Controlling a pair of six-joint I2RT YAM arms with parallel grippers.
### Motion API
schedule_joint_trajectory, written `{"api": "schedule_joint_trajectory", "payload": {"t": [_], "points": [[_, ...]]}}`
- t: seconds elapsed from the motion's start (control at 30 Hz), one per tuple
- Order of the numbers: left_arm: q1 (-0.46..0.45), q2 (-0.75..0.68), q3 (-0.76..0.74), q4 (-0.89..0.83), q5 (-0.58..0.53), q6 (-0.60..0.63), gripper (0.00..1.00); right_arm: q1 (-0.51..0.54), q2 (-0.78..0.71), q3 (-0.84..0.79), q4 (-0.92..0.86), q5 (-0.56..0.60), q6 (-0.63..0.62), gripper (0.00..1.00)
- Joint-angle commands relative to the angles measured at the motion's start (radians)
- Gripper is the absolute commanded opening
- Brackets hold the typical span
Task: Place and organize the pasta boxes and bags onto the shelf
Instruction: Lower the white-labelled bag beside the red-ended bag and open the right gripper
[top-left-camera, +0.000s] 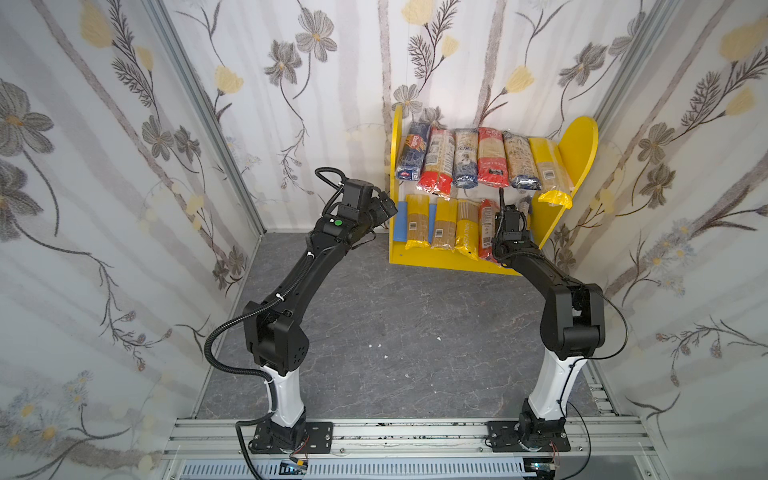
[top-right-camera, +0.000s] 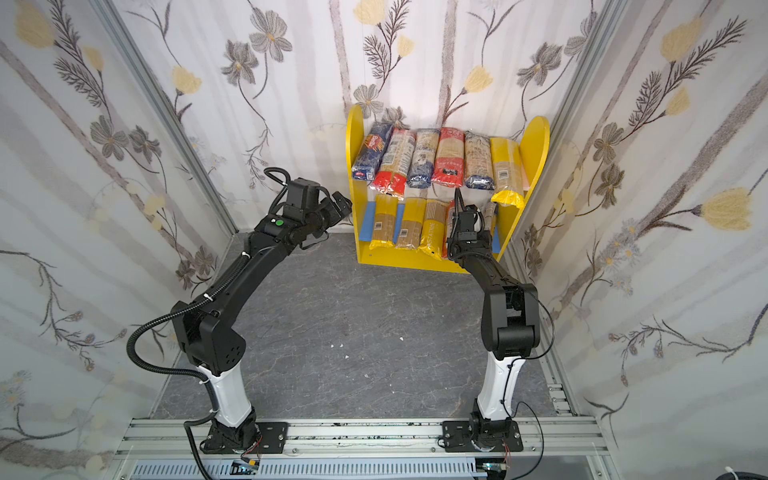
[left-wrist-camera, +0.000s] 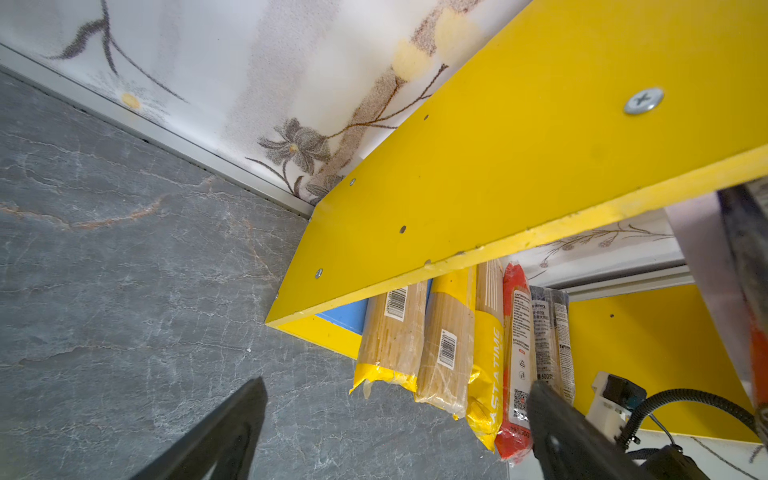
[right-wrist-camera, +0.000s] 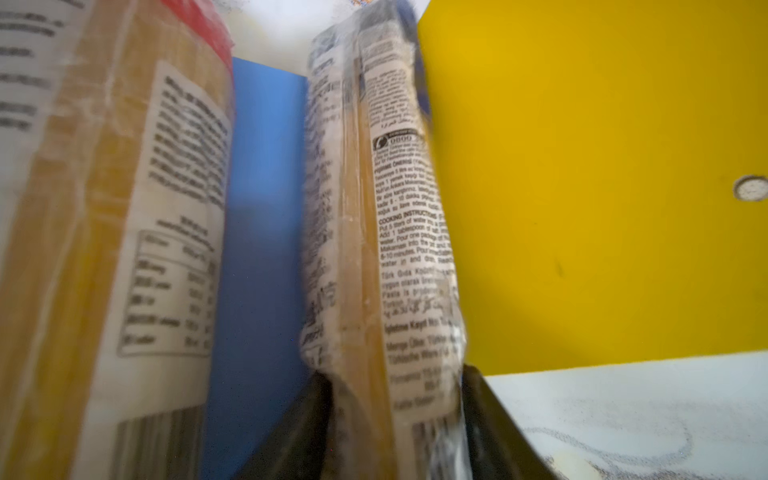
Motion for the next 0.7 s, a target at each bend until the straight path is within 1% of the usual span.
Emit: {"api": "schedule_joint_trajectory", "payload": {"t": [0.0,0.07,0.17,0.33,0.47,0.57,0.67], "points": [[0.005,-0.023,-0.017,0.014,0.003,0.017,1.0,-0.004,0.011,0.008,0.057,0.042,0.009,0.68],[0.005,-0.035,-0.027,0.014,0.011,0.034,1.0,-0.004,0.011,0.007,0.054,0.064,0.01,0.77],[0.007,-0.054,-0.039,0.014,0.012,0.055,1.0,-0.004,-0.001,0.008,0.047,0.074,0.016,0.84],[0.014,-0.081,-0.06,0.014,0.018,0.07,1.0,-0.004,-0.035,0.002,0.003,0.062,0.059,0.86],[0.016,-0.096,-0.065,0.014,0.029,0.083,1.0,-0.003,-0.085,-0.039,-0.007,0.026,0.087,0.9],[0.017,-0.11,-0.076,0.014,0.033,0.093,1.0,-0.003,-0.113,-0.061,-0.019,0.002,0.104,0.92],[0.02,-0.128,-0.095,0.015,0.04,0.101,1.0,-0.001,-0.133,-0.081,-0.032,0.002,0.122,0.92]]}}
